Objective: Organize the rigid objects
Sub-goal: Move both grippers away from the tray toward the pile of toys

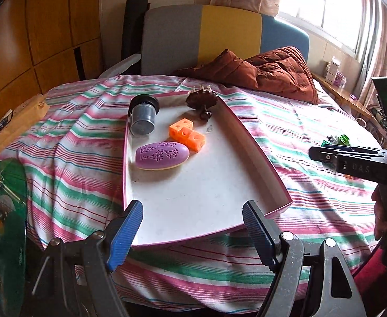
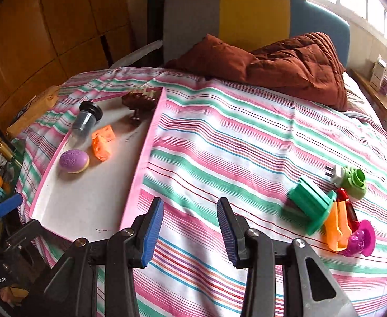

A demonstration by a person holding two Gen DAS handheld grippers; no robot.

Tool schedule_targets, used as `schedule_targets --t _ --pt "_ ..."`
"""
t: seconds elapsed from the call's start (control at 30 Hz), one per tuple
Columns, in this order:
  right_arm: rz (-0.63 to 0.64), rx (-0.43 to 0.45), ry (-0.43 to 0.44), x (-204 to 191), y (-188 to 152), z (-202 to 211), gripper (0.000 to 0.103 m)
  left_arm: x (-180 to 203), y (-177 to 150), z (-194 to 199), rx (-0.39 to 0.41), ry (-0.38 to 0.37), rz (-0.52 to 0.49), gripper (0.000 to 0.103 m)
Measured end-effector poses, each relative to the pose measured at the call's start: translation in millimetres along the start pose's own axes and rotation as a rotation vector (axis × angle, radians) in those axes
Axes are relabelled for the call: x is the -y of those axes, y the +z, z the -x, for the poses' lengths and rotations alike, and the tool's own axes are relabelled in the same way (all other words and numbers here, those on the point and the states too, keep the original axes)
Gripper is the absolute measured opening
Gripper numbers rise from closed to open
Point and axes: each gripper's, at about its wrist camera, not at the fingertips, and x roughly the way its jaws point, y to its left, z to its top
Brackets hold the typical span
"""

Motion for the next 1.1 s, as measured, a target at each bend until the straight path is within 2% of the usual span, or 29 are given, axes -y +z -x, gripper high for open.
schedule_targets --t 0.33,0.5,0.63,0.67,0.73,1.1 --pt "-0.114 0.050 -0.147 79.0 -7.6 34.0 0.042 16.5 4.5 0.9 0.007 -0.016 -0.042 0.078" --pt "-0.238 0.101 -0.257 131.7 -12.9 46.7 0.042 27.8 8.7 -0.3 0.009 -0.032 -0.069 0.078" --pt "-0.390 0.113 -0.324 170.7 -27.7 47.7 0.042 38.9 11.3 -1.5 0.009 -0.041 -0.093 0.078" --pt "-0.439 0.094 -0.328 179.2 -29.3 46.6 0.042 41.4 12.1 -2.1 0.008 -0.044 -0.097 0.078" --pt "-0.495 0.115 -0.324 187.9 -31.7 50.8 0.042 46.5 13.4 -3.9 0.005 -0.050 -0.103 0.078" --pt "-0.568 0.128 -0.340 201.9 -35.7 55.6 0.042 72.1 21.3 -10.5 -0.002 -0.080 -0.153 0.078"
